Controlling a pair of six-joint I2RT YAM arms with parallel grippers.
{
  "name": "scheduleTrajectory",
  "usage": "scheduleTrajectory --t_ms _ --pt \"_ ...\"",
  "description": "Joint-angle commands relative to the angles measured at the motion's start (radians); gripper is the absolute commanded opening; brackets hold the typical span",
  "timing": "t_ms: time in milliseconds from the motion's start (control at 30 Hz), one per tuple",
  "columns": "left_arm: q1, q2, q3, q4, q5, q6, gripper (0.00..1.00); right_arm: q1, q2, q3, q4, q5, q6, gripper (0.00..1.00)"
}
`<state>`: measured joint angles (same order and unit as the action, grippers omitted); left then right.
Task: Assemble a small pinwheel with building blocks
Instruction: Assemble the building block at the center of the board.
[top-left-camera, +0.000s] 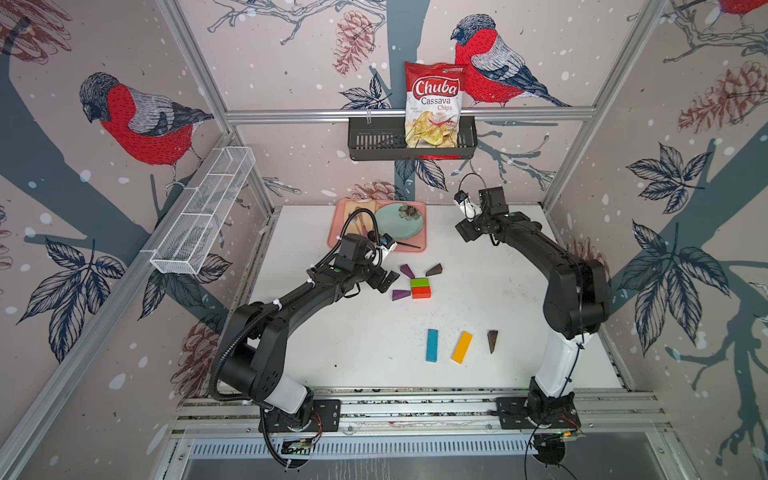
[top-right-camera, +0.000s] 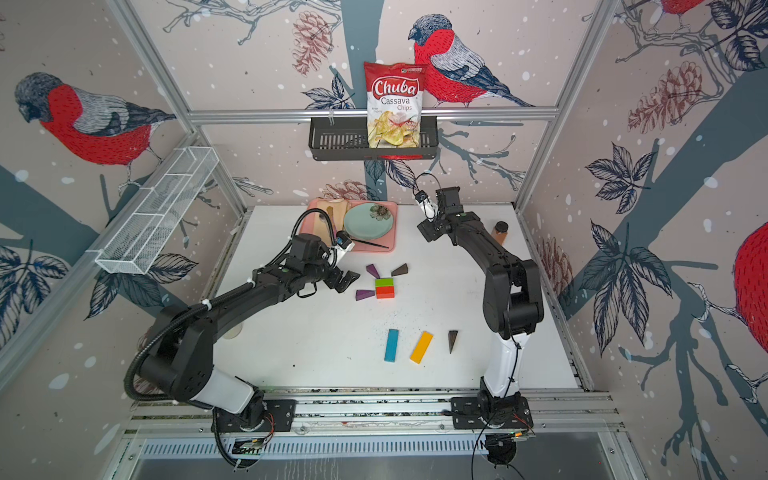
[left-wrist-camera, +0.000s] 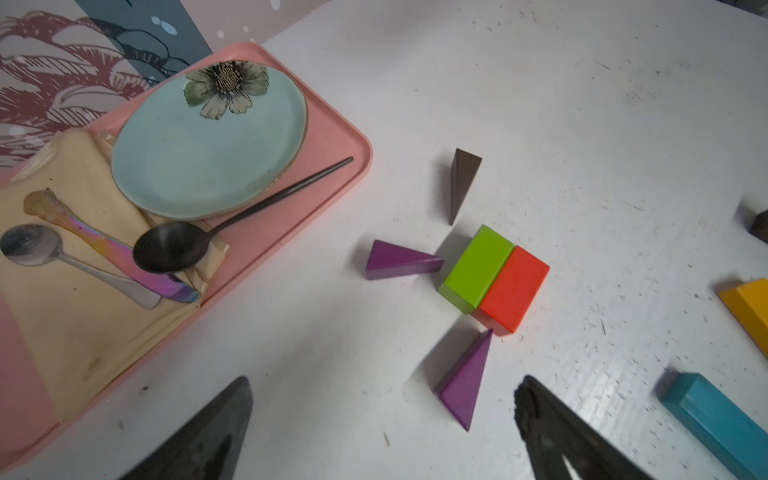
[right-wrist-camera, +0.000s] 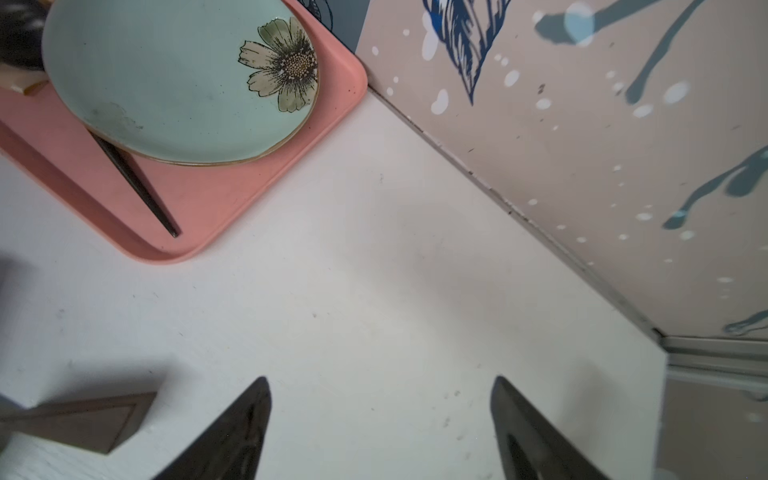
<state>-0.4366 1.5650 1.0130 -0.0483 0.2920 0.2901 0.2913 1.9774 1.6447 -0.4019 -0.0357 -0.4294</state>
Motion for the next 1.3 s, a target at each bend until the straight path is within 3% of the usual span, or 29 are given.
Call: scheduleTrajectory --t_ms 0,200,500,1267 --pt "0.001 0.054 0.074 0.004 -0.06 -0.034 0.98 0.021 0.049 0.041 -0.131 -0.014 0.196 0.7" --pt "-0.002 0.06 0.098 -0.004 -0.148 -0.055 0.98 0.062 0.054 -0.014 -0.15 -0.023 0.245 0.67" --pt "-0.002 0.066 0.086 -0.036 -0.124 -0.048 0.98 0.086 0.026 -0.138 -0.137 -0.092 0.152 0.66" --pt "-0.004 0.018 0.04 -0.03 -0.119 -0.043 0.98 0.11 0.129 -0.056 -0.137 -0.063 0.173 0.68"
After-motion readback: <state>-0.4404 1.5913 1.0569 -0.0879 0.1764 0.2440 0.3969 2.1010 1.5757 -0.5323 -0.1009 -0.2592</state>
